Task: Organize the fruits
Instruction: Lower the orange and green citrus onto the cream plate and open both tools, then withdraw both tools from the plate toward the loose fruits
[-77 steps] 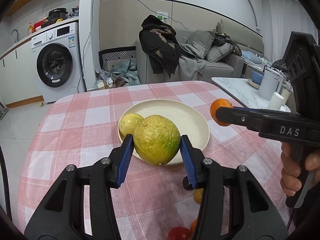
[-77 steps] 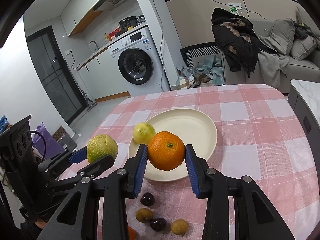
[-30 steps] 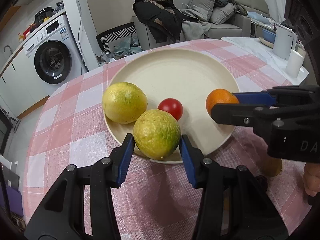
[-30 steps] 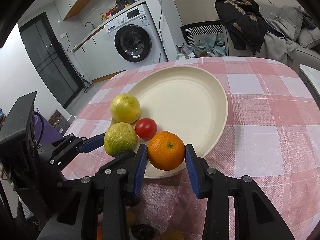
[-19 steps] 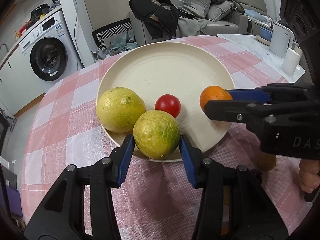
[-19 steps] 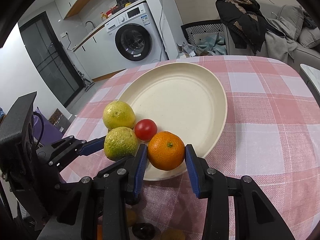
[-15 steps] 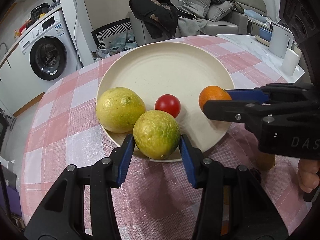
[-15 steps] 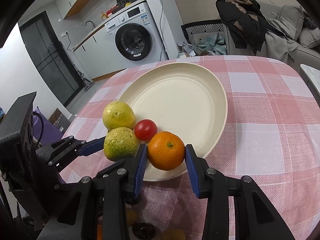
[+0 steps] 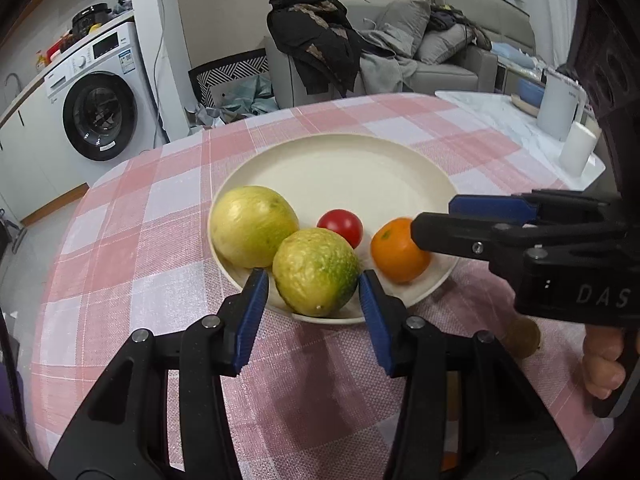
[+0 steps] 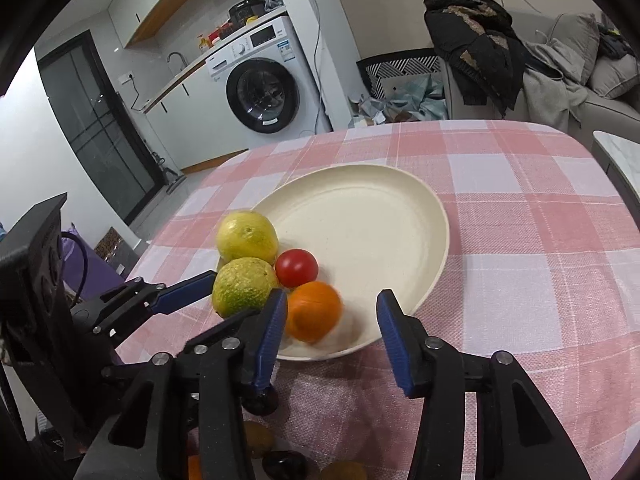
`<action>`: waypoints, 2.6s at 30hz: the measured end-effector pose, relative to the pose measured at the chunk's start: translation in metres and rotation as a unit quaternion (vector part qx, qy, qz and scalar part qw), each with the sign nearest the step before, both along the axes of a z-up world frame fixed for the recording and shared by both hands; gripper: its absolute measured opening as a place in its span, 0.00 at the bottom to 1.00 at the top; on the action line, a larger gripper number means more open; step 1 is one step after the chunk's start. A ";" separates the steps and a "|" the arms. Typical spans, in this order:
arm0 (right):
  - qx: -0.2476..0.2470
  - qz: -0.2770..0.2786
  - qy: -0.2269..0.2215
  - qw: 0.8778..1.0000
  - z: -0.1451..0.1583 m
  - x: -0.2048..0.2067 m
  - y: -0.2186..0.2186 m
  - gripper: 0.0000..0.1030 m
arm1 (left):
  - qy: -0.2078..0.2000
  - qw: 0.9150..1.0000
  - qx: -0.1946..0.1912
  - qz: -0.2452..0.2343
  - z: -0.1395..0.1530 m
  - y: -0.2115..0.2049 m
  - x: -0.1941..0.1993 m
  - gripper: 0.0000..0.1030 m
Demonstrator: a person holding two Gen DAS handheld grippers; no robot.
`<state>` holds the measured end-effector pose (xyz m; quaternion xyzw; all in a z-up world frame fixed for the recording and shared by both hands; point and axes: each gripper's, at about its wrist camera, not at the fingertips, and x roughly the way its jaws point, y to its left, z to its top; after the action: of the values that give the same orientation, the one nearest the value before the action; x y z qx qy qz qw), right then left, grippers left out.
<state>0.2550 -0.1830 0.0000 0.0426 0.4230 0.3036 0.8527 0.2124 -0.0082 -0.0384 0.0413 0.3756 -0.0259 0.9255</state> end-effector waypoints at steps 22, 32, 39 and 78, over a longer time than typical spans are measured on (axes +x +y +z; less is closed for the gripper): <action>0.013 0.000 -0.039 0.999 0.020 -0.028 -0.020 1.00 | -0.056 0.998 -0.017 0.030 0.038 0.030 -0.057 0.99; 0.019 0.001 -0.047 0.999 0.030 -0.049 -0.034 1.00 | -0.078 0.996 -0.020 0.028 0.054 0.028 -0.106 0.99; 0.006 0.001 -0.051 0.999 0.028 -0.064 -0.044 1.00 | -0.083 0.996 -0.021 0.024 0.054 0.025 -0.131 0.99; -0.092 0.031 -0.041 0.994 -0.003 -0.083 -0.041 1.00 | 0.031 0.999 -0.001 -0.013 -0.003 0.012 -0.145 0.99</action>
<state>0.1719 -0.2244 -0.0032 -0.0614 0.4152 0.2916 0.8595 0.0678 0.0038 -0.0412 0.0447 0.4034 -0.0394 0.9131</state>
